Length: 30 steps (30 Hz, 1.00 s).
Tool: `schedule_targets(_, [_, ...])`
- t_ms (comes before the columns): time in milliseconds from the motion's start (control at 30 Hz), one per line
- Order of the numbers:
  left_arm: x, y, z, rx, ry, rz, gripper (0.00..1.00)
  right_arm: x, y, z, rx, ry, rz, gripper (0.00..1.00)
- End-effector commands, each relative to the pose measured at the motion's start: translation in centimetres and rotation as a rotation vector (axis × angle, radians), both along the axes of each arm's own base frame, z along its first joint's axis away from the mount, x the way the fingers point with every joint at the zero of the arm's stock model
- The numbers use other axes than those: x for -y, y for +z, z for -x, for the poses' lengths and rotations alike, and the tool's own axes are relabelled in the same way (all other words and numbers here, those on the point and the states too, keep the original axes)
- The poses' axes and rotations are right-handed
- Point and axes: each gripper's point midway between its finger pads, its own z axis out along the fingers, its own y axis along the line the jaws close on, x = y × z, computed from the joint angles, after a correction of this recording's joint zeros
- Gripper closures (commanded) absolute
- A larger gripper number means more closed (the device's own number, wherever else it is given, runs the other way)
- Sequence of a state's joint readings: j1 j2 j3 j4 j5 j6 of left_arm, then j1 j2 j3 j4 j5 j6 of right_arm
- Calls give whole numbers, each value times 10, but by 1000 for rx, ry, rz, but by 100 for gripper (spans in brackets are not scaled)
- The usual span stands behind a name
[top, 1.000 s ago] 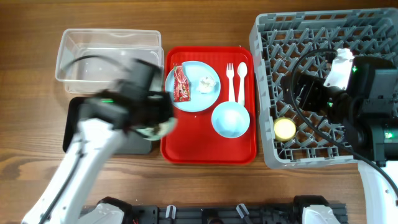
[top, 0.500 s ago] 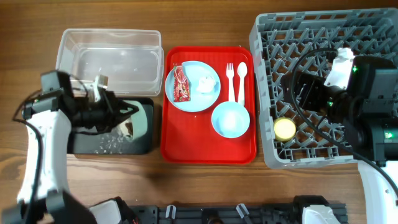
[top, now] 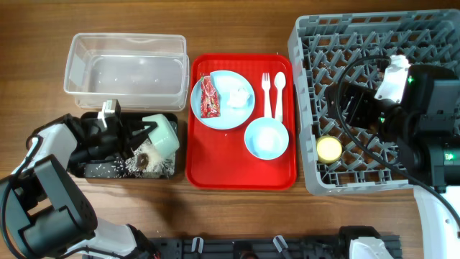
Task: Sort waste into correct bins and load items into the dishwasher rack
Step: 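Tip the green bowl over the black tray to dump the rice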
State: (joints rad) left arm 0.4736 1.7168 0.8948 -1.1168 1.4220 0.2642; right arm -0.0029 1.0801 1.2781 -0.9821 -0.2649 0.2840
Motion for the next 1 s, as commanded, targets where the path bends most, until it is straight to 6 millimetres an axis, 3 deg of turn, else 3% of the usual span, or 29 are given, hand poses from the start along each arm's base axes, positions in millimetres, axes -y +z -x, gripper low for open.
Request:
schedule_targets(0, [-3, 14, -5, 63, 38, 67, 96, 2, 2, -3, 9, -15, 4, 0])
schedule_targets(133, [-10, 9, -11, 63, 50, 46, 96, 2, 3, -4, 13, -15, 4, 0])
schedule_targets(233, [-9, 19, -9, 61, 68, 96, 96, 2, 3, -4, 16, -15, 4, 0])
schedule_targets(333, [-12, 2, -7, 12, 50, 21, 96, 2, 4, -5, 18, -15, 4, 0])
schedule_targets(467, [-10, 13, -5, 5, 65, 78, 96, 2, 4, -5, 18, -14, 4, 0])
schedule_targets(667, [-9, 10, -3, -11, 55, 60, 96, 2, 4, -5, 18, -14, 4, 0])
schedule_targets(833, [17, 23, 14, 32, -50, -16, 96, 2, 4, -5, 20, -15, 4, 0])
schedule_targets(967, [44, 44, 27, 124, -148, -75, 96, 2, 6, -7, 32, -15, 3, 0])
